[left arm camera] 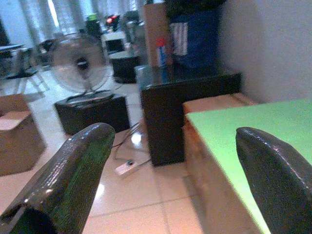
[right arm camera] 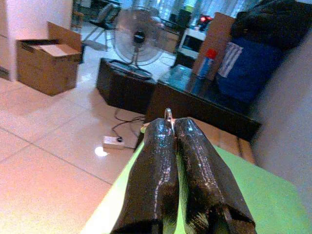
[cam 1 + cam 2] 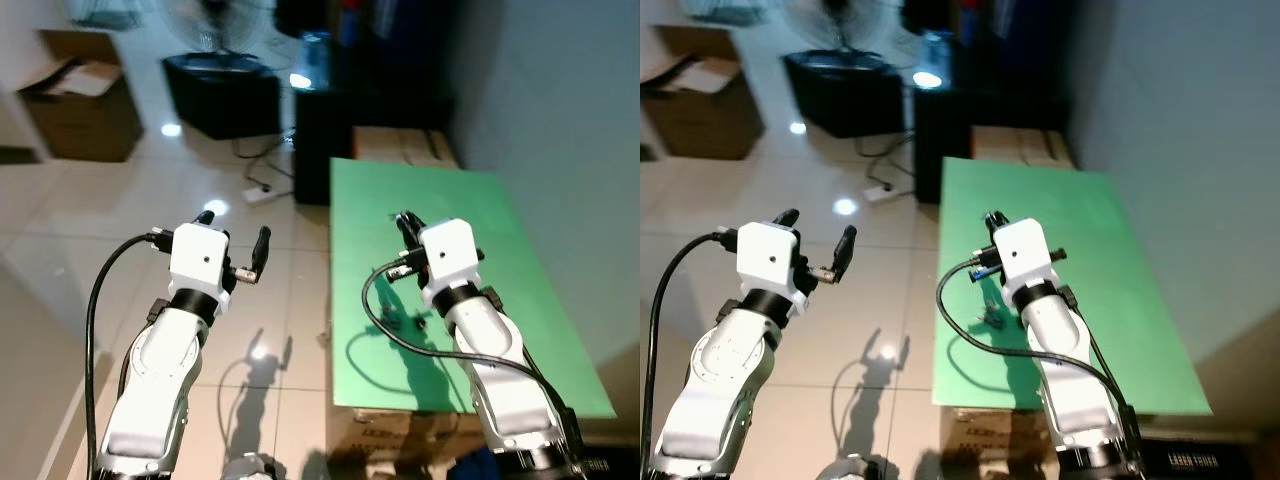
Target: Hang keys on a hook
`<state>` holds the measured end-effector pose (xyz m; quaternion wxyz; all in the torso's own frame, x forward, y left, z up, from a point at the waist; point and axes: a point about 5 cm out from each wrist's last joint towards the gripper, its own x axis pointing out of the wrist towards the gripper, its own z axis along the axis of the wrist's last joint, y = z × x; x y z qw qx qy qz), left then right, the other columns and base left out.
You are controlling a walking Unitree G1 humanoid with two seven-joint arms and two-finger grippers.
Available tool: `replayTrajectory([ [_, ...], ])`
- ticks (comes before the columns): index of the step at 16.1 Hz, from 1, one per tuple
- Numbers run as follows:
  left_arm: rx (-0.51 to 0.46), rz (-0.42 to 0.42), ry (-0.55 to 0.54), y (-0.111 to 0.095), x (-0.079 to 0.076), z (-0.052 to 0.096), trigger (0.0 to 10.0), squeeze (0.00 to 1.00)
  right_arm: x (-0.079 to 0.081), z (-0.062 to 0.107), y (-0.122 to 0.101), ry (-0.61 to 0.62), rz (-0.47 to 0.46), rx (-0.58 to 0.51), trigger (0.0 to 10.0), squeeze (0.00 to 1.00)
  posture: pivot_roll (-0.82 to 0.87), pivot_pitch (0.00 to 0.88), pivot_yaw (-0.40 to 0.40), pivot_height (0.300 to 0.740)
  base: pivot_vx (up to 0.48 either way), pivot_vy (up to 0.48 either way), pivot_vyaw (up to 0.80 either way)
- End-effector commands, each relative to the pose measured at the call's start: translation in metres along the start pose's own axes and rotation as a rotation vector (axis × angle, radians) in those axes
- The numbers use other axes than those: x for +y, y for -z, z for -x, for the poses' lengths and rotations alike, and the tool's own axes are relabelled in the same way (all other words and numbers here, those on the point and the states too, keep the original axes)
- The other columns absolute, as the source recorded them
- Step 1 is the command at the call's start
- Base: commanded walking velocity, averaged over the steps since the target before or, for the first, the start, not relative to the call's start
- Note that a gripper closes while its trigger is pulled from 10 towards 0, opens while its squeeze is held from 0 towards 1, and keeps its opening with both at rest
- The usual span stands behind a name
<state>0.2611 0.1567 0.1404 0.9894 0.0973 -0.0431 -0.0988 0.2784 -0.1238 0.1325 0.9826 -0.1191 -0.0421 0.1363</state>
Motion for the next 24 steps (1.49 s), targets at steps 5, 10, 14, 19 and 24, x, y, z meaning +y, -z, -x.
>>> replayTrajectory([
  [5, 0.005, -0.036, -0.045, -0.005, 0.003, -0.003, 10.0, 0.00, 0.007, 0.006, 0.010, -0.072, -0.099, 0.080, 10.0, 0.00, -0.07, 0.000, -0.023, 0.740, 0.000, 0.000, 0.80],
  [10, 0.010, -0.038, -0.009, -0.003, -0.001, -0.002, 10.0, 0.00, 0.003, 0.010, 0.013, -0.062, -0.141, 0.102, 10.0, 0.00, -0.07, 0.000, -0.023, 0.740, 0.000, 0.000, 0.80],
  [14, -0.002, -0.050, -0.026, -0.003, -0.001, -0.004, 10.0, 0.00, 0.005, 0.008, 0.015, -0.076, -0.160, 0.117, 10.0, 0.00, -0.06, 0.000, -0.046, 0.740, 0.000, 0.000, 0.80],
  [19, -0.007, -0.050, -0.030, -0.004, -0.004, -0.009, 10.0, 0.00, -0.001, 0.002, 0.012, -0.095, -0.141, 0.117, 10.0, 0.00, -0.07, 0.000, -0.067, 0.740, 0.205, 0.000, 0.80],
  [24, -0.018, -0.073, -0.029, -0.006, -0.002, -0.013, 10.0, 0.00, -0.003, -0.004, 0.009, -0.110, -0.136, 0.104, 10.0, 0.00, -0.06, 0.000, -0.067, 0.740, 0.273, 0.000, 0.80],
])
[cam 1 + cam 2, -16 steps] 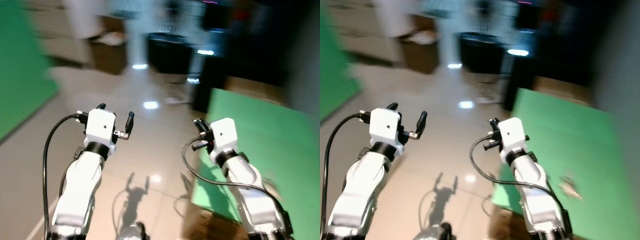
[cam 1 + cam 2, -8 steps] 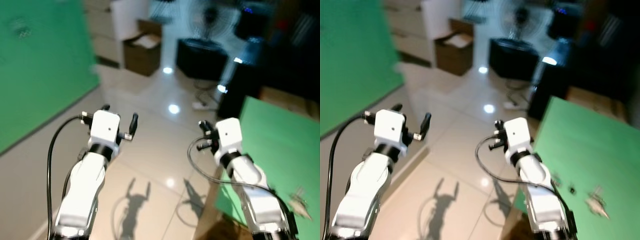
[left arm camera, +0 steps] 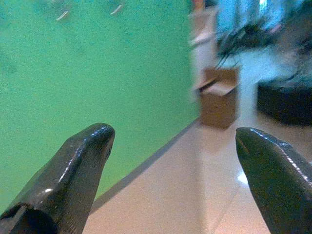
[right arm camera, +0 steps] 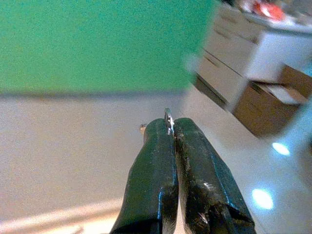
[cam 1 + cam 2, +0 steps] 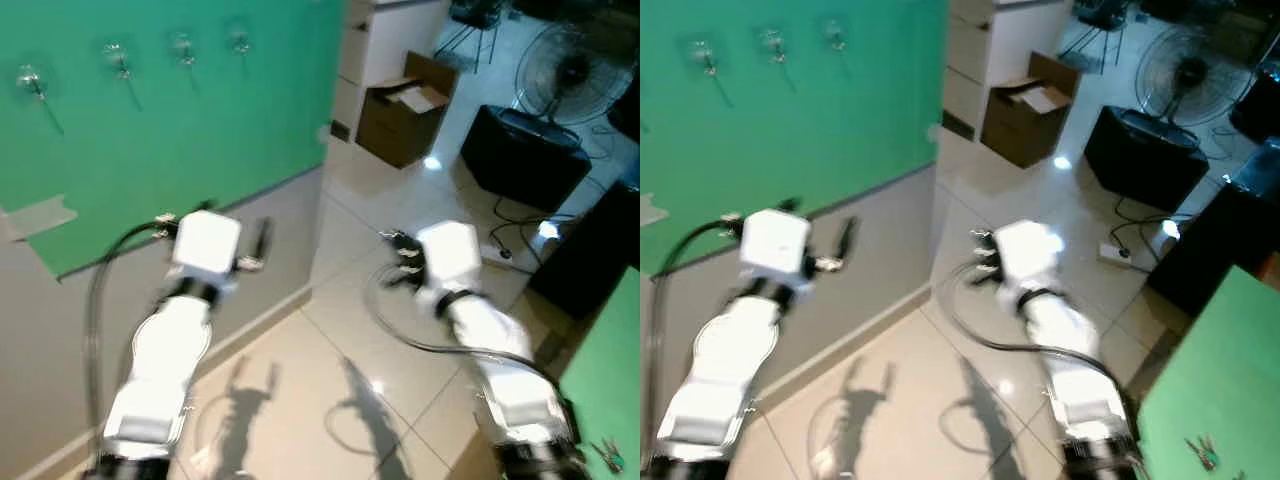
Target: Hang keys on a hook
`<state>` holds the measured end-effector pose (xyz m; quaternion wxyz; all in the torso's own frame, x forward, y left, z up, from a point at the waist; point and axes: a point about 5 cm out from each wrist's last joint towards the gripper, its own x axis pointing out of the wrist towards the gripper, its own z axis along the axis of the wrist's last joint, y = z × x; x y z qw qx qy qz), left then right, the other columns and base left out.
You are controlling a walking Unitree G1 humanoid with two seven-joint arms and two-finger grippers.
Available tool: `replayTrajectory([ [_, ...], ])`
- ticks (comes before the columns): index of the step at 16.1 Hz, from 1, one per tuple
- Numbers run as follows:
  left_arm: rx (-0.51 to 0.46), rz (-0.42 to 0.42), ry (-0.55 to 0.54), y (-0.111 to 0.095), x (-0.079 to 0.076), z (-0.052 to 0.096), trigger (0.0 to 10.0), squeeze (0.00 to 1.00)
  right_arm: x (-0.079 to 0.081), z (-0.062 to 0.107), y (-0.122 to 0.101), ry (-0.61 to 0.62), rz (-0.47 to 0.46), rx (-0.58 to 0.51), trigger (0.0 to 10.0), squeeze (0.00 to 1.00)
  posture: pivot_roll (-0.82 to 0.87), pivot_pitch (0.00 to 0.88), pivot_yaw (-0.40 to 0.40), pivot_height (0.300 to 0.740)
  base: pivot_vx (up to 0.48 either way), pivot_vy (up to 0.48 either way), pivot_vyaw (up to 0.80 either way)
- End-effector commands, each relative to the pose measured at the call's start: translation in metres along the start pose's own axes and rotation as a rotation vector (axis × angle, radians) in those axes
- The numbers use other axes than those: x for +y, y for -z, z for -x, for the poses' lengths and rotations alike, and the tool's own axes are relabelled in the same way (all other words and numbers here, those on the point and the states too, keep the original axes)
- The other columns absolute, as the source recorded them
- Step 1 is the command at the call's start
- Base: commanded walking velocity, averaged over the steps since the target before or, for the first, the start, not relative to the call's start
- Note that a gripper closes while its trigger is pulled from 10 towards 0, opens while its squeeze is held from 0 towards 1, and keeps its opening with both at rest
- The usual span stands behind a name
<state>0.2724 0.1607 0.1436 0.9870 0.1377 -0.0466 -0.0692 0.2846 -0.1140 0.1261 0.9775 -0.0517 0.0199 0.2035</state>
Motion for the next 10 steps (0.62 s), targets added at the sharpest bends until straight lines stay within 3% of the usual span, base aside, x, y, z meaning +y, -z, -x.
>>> replayTrajectory([
  [1, -0.032, 0.003, 0.024, -0.0074, -0.0089, -0.0040, 10.0, 0.00, -0.0126, 0.0047, 0.0033, 0.037, 0.003, 0.014, 10.0, 0.00, -0.06, 0.000, -0.065, 0.740, 0.300, 0.000, 0.80],
  [10, -0.064, -0.006, 0.059, -0.0150, -0.0080, -0.0108, 10.0, 0.00, -0.0036, 0.0051, 0.0059, 0.024, -0.079, -0.006, 10.0, 0.00, -0.07, 0.000, -0.025, 0.740, 0.347, 0.000, 0.80],
])
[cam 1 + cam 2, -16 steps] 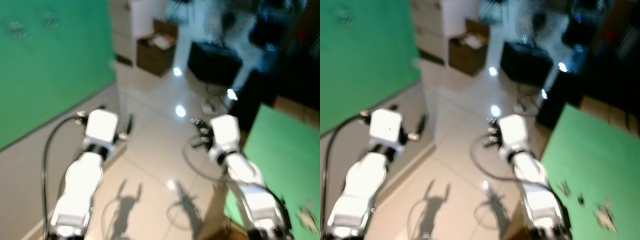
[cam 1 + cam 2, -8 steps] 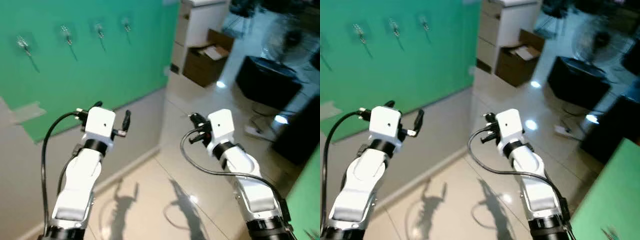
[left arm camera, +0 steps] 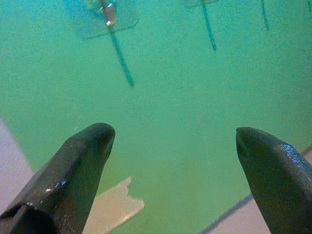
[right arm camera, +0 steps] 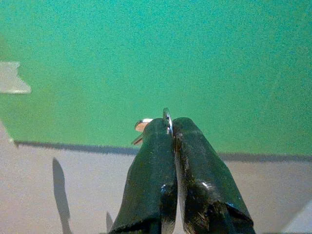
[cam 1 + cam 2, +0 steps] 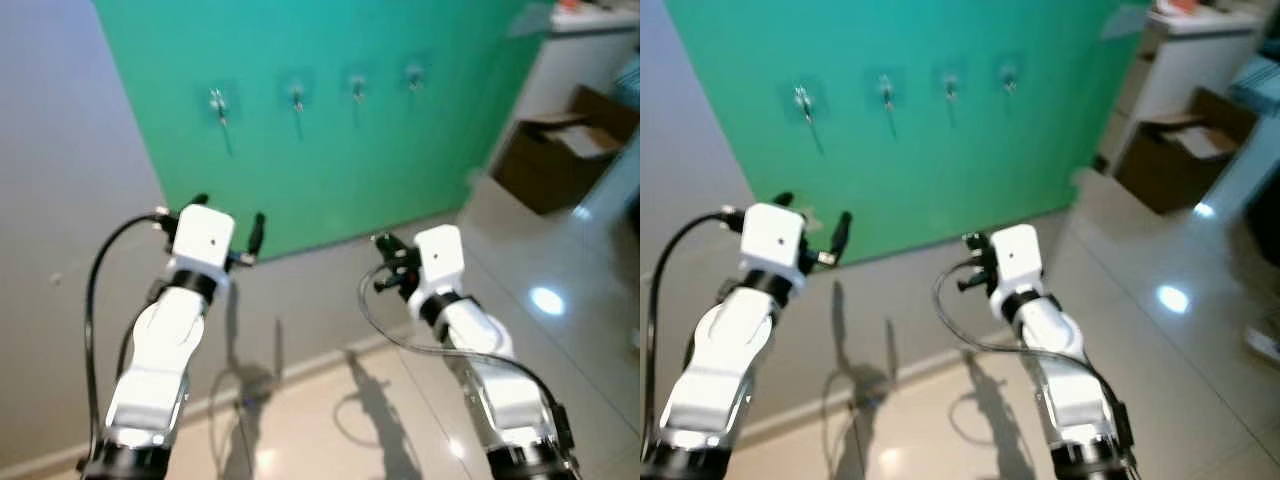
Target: Hang keys on a hook
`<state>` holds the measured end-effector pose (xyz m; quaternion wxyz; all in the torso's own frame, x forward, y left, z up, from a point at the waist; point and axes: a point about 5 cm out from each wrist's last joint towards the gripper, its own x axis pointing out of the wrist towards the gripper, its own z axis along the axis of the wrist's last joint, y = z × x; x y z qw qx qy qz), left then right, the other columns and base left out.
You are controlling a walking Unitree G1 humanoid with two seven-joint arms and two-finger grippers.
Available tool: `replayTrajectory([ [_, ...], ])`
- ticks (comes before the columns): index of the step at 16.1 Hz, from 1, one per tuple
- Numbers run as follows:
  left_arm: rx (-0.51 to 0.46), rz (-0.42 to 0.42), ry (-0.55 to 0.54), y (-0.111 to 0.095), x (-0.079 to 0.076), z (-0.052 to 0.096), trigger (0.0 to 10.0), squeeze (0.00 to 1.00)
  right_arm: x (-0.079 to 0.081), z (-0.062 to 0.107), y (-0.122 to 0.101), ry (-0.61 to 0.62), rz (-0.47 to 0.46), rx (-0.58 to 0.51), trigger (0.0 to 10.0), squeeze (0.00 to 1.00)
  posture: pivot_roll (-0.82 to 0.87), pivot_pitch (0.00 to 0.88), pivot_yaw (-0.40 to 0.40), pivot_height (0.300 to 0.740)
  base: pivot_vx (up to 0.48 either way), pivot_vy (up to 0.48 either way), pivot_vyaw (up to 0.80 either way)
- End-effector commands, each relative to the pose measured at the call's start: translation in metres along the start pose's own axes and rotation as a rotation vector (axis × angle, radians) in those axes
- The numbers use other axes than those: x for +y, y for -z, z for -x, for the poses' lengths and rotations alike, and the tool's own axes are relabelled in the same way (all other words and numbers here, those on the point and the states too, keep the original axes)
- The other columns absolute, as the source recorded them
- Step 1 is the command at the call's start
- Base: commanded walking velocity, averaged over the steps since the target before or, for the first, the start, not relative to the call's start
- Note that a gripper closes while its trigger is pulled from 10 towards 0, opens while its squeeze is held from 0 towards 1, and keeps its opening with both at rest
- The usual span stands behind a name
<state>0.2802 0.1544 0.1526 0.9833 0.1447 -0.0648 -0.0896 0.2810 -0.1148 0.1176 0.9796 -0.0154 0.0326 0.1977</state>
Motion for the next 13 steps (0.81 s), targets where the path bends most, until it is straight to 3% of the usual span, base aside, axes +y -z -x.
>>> replayTrajectory([
  [1, -0.024, 0.007, 0.026, -0.006, -0.005, -0.002, 10.0, 0.00, -0.004, 0.002, -0.003, 0.003, -0.008, -0.022, 10.0, 0.00, -0.07, 0.000, -0.021, 0.740, 0.349, 0.000, 0.80],
  [5, -0.031, -0.012, 0.048, -0.009, 0.000, 0.002, 10.0, 0.00, 0.004, 0.002, -0.012, -0.118, -0.041, -0.077, 10.0, 0.00, -0.05, 0.000, 0.012, 0.740, 0.351, 0.000, 0.80],
  [6, -0.039, 0.032, 0.063, -0.011, -0.003, 0.005, 10.0, 0.00, 0.004, 0.007, -0.022, -0.213, -0.040, -0.121, 10.0, 0.00, -0.05, 0.000, 0.019, 0.740, 0.000, 0.000, 0.80],
  [8, -0.033, 0.044, 0.087, -0.010, -0.007, 0.007, 10.0, 0.00, -0.003, 0.021, -0.029, -0.327, 0.004, -0.132, 10.0, 0.00, -0.06, 0.000, 0.011, 0.740, 0.000, 0.000, 0.00],
  [11, -0.043, 0.043, 0.072, -0.011, -0.009, 0.008, 10.0, 0.00, -0.005, 0.025, -0.037, -0.323, -0.003, -0.169, 10.0, 0.00, -0.07, 0.000, -0.006, 0.740, 0.000, 0.000, 0.00],
  [13, -0.042, 0.044, 0.052, -0.012, -0.009, 0.006, 10.0, 0.00, 0.006, 0.024, -0.035, -0.320, -0.031, -0.171, 10.0, 0.00, -0.07, 0.000, -0.021, 0.740, 0.000, -0.189, 0.00],
])
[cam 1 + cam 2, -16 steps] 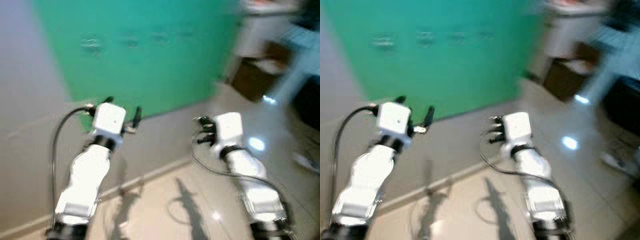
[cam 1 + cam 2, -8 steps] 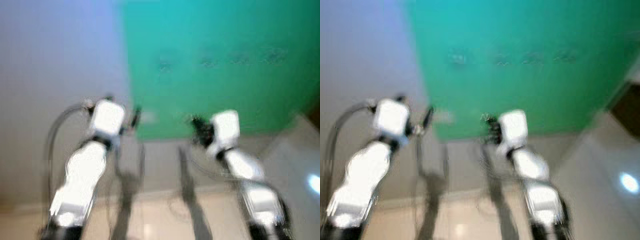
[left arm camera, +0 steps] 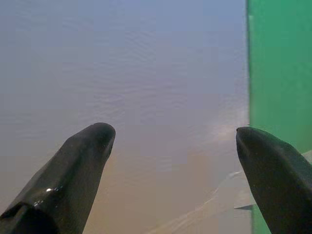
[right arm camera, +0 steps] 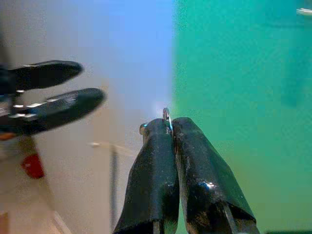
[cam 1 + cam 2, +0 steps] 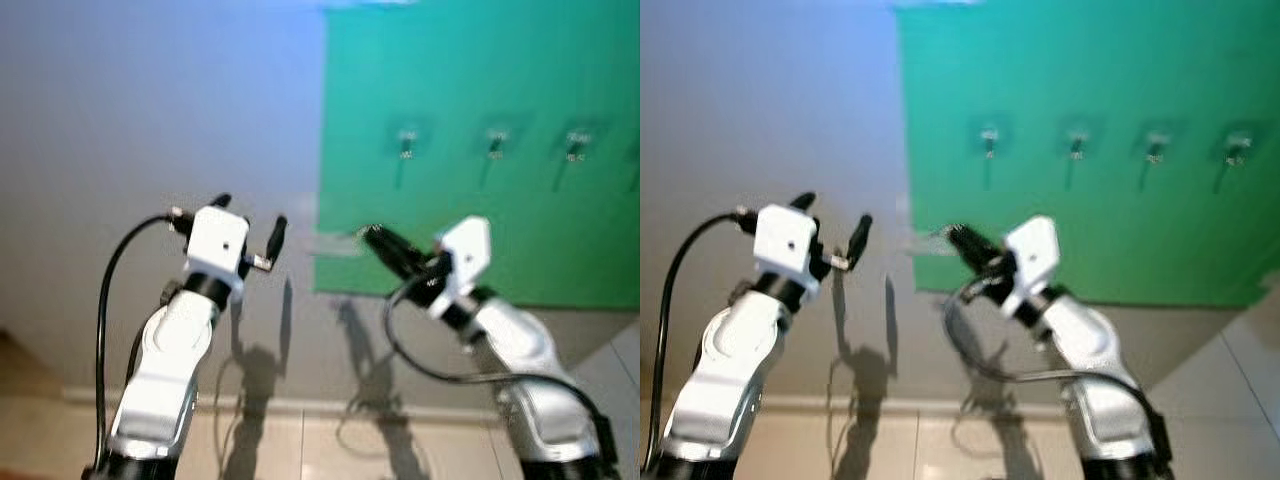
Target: Hang keys on a hook
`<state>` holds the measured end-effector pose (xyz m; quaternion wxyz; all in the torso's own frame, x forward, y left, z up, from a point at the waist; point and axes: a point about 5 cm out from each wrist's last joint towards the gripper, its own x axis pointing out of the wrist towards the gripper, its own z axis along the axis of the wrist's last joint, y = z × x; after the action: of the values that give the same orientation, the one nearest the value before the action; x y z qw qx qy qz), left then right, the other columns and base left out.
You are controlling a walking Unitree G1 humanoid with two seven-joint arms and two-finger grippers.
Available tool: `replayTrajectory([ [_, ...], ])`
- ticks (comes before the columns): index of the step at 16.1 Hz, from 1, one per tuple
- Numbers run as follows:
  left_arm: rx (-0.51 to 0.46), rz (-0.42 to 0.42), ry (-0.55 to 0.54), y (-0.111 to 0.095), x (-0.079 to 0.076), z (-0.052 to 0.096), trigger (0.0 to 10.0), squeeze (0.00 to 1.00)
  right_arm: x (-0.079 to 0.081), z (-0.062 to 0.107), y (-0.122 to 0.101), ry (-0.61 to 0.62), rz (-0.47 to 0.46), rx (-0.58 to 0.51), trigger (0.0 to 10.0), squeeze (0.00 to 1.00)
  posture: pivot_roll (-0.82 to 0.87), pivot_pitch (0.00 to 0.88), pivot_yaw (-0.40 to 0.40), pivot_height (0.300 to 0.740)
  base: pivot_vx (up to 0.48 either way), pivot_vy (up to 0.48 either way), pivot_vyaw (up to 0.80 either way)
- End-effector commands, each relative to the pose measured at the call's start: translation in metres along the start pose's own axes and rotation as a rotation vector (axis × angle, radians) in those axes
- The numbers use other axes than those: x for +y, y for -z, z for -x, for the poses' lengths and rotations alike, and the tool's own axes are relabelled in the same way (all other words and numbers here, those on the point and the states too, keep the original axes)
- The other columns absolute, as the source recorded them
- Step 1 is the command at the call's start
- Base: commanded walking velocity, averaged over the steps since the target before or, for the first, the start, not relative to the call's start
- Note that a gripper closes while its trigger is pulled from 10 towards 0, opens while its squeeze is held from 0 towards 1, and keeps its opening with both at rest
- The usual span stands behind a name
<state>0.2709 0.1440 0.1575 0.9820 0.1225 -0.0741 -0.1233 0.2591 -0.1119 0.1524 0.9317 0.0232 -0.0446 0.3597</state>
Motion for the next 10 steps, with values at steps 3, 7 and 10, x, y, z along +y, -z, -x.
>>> replayTrajectory([
  [3, -0.011, -0.012, -0.014, -0.004, 0.002, 0.000, 10.0, 0.00, 0.002, -0.003, 0.002, 0.032, -0.053, -0.007, 10.0, 0.00, -0.07, 0.000, -0.023, 0.740, 0.000, -0.436, 0.70],
  [7, -0.013, -0.022, -0.010, -0.005, 0.004, 0.000, 10.0, 0.00, 0.000, -0.005, -0.003, 0.029, -0.021, -0.012, 10.0, 0.00, -0.07, 0.000, -0.017, 0.740, 0.000, -0.439, 0.60],
  [10, -0.014, -0.003, 0.008, -0.004, 0.001, 0.002, 10.0, 0.00, -0.002, -0.005, -0.009, 0.002, 0.003, -0.007, 10.0, 0.00, -0.07, 0.000, -0.023, 0.740, 0.000, -0.146, 0.00],
])
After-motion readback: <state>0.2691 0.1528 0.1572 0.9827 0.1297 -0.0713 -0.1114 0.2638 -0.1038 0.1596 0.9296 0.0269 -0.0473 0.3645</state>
